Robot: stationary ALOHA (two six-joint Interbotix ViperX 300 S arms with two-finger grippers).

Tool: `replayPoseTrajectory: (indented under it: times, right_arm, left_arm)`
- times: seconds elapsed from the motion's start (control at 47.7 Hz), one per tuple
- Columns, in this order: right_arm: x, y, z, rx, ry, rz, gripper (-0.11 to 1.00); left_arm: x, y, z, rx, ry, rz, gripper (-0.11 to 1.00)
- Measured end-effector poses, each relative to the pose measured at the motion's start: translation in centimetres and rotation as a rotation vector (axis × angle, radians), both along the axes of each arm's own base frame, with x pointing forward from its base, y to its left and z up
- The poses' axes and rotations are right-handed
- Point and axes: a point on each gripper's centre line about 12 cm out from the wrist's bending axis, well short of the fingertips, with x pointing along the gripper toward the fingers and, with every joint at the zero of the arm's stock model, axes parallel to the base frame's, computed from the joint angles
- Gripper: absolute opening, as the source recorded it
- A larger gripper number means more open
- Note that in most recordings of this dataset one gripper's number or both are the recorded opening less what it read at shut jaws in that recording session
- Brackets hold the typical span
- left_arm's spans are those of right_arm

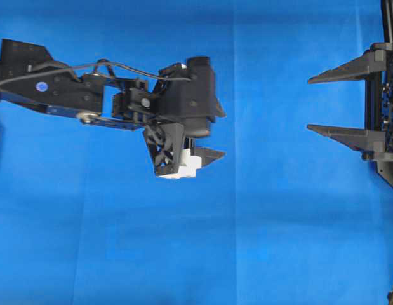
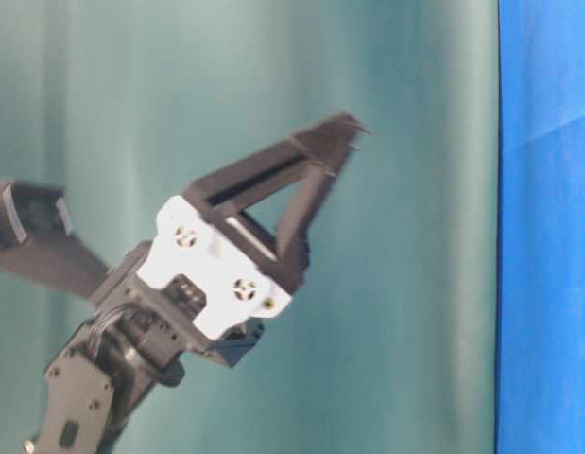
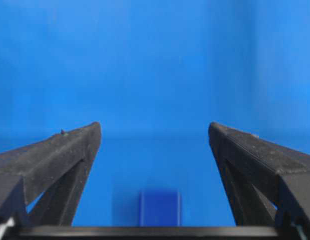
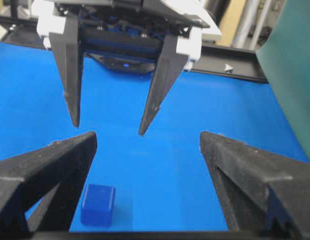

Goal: Handover the blue block to the right arm after grasping it with the left arm, then place it in the designated position.
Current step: 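Move the open left gripper over the blue cube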

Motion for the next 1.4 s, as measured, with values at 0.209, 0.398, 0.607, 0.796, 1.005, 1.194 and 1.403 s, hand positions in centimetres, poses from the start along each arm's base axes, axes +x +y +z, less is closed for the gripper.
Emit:
replayPoseTrajectory:
  times: [0.209,0.398,0.607,0.796,1.005,1.194,1.403]
  right_arm:
    - [0.0,0.0,0.0,-0.001,0.0,0.0,0.97]
    - [0.0,-0.03,0.0,0.0,0.0,-0.002,0.97]
    - [0.0,-0.03,-0.02,0.0,0.002,-0.002,0.97]
    - [0.0,-0.03,-0.04,0.002,0.003,-0.002,0.97]
    - [0.0,0.0,-0.13,0.002,0.011,0.0,0.97]
    - [0.0,-0.03,-0.15,0.002,0.012,-0.002,0.97]
    - [0.0,0.0,-0.13,0.0,0.011,0.0,0.97]
  left_arm:
    - [0.53,0.02,-0.55,0.012,0.207,-0.005,0.92]
    - [0.74,0.21,-0.57,0.019,0.32,-0.003,0.92]
    - [0.72,0.38,-0.53,0.02,0.382,0.003,0.92]
    - [0.75,0.38,-0.56,0.015,0.388,0.01,0.92]
    - [0.78,0.45,-0.5,0.013,0.386,0.013,0.92]
    - [0.76,0.44,-0.56,0.01,0.388,0.015,0.92]
    - [0.77,0.38,-0.55,0.013,0.386,0.012,0.92]
